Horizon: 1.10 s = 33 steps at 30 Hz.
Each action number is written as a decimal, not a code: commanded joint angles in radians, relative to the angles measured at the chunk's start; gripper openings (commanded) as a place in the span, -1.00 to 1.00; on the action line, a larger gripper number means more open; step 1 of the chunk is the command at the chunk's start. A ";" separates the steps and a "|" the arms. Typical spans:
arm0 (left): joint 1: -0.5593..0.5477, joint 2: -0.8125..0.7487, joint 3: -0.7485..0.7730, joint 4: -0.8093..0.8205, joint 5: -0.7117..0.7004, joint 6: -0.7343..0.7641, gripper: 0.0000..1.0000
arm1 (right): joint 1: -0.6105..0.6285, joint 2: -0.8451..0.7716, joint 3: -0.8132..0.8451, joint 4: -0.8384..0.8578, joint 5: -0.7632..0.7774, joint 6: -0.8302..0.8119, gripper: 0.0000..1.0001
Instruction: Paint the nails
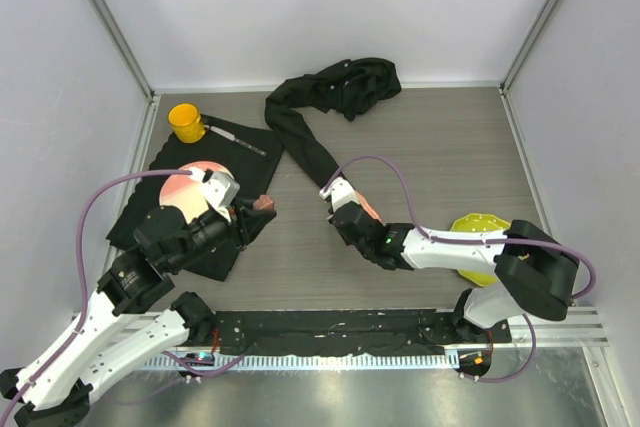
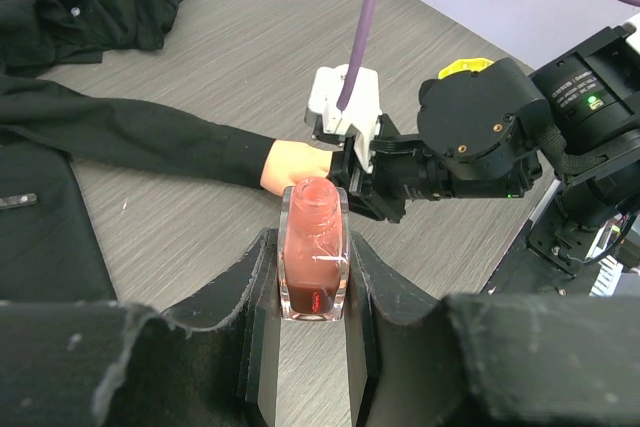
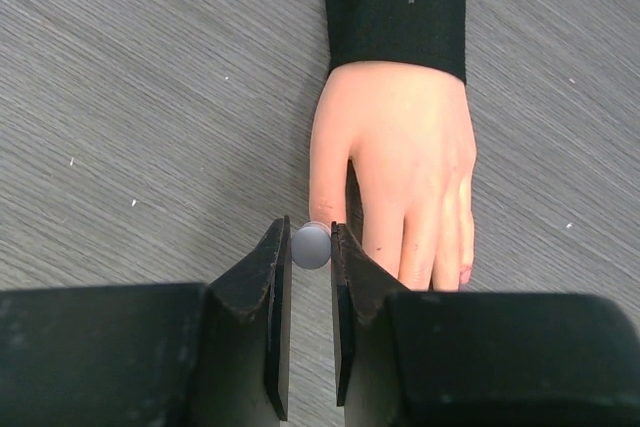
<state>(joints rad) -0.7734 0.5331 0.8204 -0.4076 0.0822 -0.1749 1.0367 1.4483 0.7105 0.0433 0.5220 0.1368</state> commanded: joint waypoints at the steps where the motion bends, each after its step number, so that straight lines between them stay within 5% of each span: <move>1: 0.006 -0.004 0.002 0.069 0.016 0.000 -1.00 | -0.003 -0.065 -0.006 0.001 0.042 0.012 -0.98; 33: 0.006 -0.004 0.003 0.066 0.019 -0.003 -1.00 | -0.003 -0.085 -0.040 -0.020 0.026 0.041 -0.98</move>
<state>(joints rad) -0.7715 0.5331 0.8204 -0.4076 0.0860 -0.1753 1.0367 1.4117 0.6796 0.0208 0.5369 0.1501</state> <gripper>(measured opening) 0.293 0.204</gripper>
